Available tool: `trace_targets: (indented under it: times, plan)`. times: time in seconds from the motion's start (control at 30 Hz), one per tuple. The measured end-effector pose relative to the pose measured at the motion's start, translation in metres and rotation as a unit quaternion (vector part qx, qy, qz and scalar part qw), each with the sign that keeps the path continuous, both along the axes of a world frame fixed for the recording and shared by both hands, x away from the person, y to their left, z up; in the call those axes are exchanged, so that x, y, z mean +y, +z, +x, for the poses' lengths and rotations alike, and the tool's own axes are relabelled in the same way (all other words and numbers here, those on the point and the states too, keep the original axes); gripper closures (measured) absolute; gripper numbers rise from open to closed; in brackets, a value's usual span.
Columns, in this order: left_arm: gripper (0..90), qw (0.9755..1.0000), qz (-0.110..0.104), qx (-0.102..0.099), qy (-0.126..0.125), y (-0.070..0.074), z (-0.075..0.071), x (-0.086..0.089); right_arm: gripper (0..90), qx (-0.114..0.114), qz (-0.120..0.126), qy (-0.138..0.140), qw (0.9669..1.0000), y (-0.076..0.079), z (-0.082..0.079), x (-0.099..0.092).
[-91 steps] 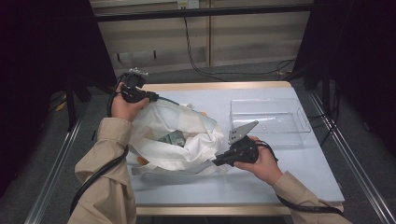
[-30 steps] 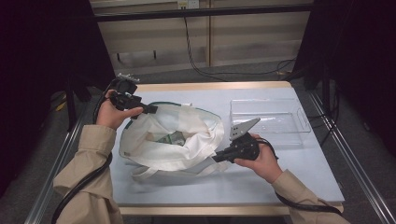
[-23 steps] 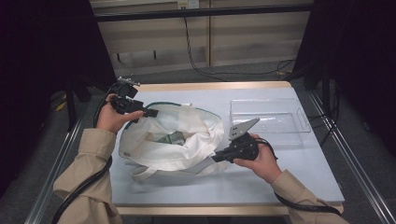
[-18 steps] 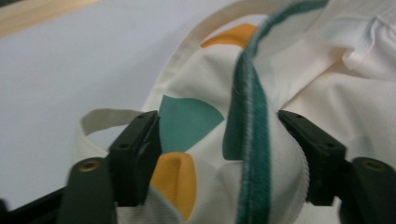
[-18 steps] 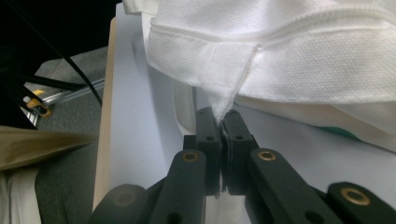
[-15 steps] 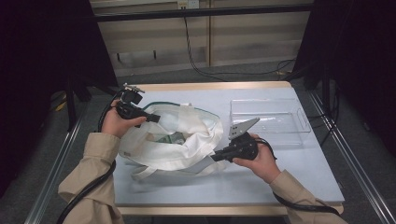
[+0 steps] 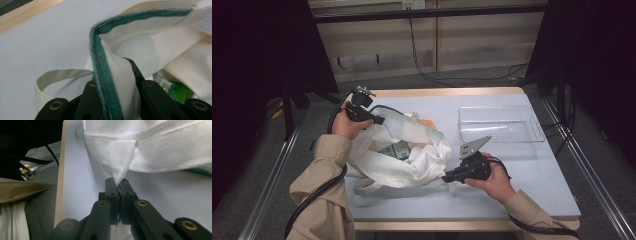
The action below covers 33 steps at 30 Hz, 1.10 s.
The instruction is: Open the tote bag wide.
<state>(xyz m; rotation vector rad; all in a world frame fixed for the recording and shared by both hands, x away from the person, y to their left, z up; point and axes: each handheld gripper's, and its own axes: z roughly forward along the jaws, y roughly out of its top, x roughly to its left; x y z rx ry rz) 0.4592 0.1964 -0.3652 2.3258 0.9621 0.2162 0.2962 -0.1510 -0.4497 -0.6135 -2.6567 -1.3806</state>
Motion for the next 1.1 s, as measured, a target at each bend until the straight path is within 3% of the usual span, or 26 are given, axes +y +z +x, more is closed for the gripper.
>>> trace_targets:
  times: [0.07,0.2,0.4,0.47,0.83,1.1]
  plan:
    - [81.2,1.0,0.009,-0.002,-0.003,-0.002,0.004,0.0,87.7,0.001,0.002,-0.001,1.0,-0.002,-0.001,0.0]
    - [81.6,0.9999,0.002,-0.001,0.013,-0.009,0.012,0.0,87.7,-0.001,0.0,-0.003,1.0,-0.004,0.0,0.0]
    - [82.0,0.9999,0.012,0.0,0.009,-0.016,0.021,0.002,87.7,0.003,0.0,-0.007,1.0,-0.006,0.001,-0.001]
    - [82.1,0.9998,0.002,-0.002,0.02,-0.019,0.023,0.0,87.7,0.002,-0.001,-0.007,1.0,-0.007,0.001,-0.001]
    - [83.3,0.9993,0.019,0.008,0.032,-0.032,0.041,-0.001,87.8,0.01,-0.002,-0.013,0.9999,-0.014,0.004,-0.001]
    - [83.2,0.9985,0.032,0.016,0.041,-0.042,0.042,-0.001,87.6,0.005,-0.005,-0.022,0.9997,-0.014,0.007,-0.001]
